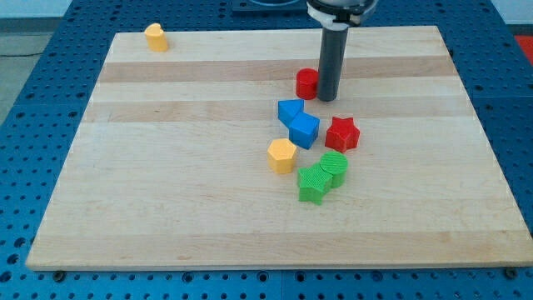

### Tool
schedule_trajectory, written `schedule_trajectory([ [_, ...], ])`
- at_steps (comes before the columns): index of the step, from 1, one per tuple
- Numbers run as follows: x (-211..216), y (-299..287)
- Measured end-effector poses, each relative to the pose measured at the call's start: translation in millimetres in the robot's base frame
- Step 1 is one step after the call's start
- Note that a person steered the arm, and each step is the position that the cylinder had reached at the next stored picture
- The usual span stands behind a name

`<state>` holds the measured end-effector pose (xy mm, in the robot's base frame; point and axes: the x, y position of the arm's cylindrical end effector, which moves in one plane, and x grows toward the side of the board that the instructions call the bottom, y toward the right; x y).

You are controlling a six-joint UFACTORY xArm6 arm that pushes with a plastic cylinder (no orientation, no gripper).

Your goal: Slide the red circle diagonal to the blue triangle

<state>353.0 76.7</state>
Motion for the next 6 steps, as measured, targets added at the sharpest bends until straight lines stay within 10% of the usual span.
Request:
schedule_trajectory([
  [6, -34.3, -70.8],
])
